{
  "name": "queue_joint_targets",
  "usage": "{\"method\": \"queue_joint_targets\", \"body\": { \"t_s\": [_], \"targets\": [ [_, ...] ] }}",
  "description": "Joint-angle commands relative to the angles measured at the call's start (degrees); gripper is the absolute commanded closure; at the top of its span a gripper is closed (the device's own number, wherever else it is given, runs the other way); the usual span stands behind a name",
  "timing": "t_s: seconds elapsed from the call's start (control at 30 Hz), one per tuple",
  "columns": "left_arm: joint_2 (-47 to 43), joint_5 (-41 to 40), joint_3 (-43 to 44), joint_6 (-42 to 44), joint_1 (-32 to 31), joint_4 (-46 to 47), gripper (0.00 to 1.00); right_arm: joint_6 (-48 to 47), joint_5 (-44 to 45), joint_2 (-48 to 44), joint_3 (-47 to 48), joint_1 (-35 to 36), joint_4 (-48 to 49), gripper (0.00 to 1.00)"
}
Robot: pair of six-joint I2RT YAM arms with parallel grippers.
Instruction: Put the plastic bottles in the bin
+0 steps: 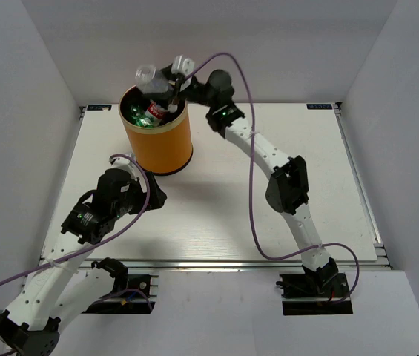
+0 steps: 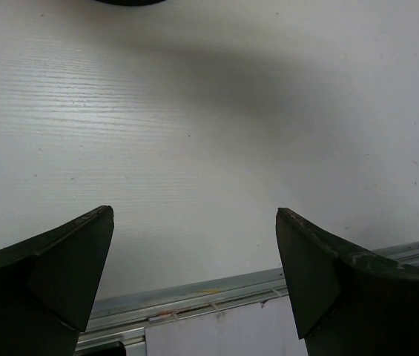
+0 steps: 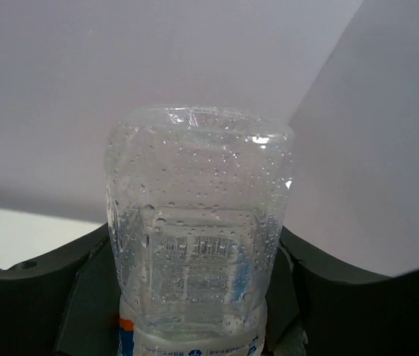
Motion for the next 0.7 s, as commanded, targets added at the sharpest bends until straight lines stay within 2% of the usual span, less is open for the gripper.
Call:
{"method": "queue_joint_targets", "body": {
  "t_s": [0.0,0.03,0.07,0.1,0.13,0.27,0.43,0.47,0.5,0.53,0.57,0.6,0.67],
  "targets": [
    [-1.14,0.86,-0.21,-1.00,-0.33,-0.94,0.00,2.00,3.35,1.09,-2.84,2.52,6.84,0.62],
    [-1.14,0.86,-0.21,-1.00,-0.33,-0.94,0.00,1.73,3.27,1.53,-2.86,2.61,6.76,0.56],
    [-1.14,0.86,-0.21,-1.00,-0.33,-1.46,0.00,1.64,4.05,1.88,-2.77,2.87,5.54,0.34],
    [-1.14,0.86,-0.21,-1.00,-0.33,-1.47,0.00,1.38,4.93,2.32,-2.77,2.79,5.09,0.19],
    [-1.14,0.86,-0.21,-1.00,-0.33,-1.47,0.00,1.46,5.98,2.15,-2.95,2.44,4.83,0.10],
    [-1.75,1.38,-0.21,-1.00,-0.33,0.28,0.00,0.77,8.71,-2.23,-4.70,1.47,2.99,0.10],
    [-2.37,4.10,-1.44,1.01,-0.33,5.64,0.00,-8.17,14.77,-10.41,-5.67,0.50,-10.27,0.10],
    [-2.37,4.72,-1.96,1.63,-0.33,6.70,0.00,-8.81,17.57,-14.51,-7.50,0.42,-12.73,0.10],
    [-2.37,6.38,-1.97,2.42,-0.33,9.06,0.00,-9.43,18.55,-16.20,-8.48,-0.11,-20.50,0.10],
    [-2.37,7.27,-2.66,3.82,-0.33,10.39,0.00,-10.22,20.82,-20.57,-11.18,-0.37,-23.36,0.10],
    [-2.37,8.93,-2.67,4.45,-0.33,12.84,0.00,-10.92,22.24,-22.01,-12.08,-0.81,-34.35,0.10],
    [-1.76,9.64,-3.19,5.06,-0.33,13.99,0.00,-11.89,23.21,-23.33,-12.87,-0.82,-37.77,0.10],
    [-1.14,10.79,-3.20,6.12,-0.33,16.01,0.00,-13.56,29.35,-30.35,-21.46,-0.99,-44.71,0.10]
  ]
}}
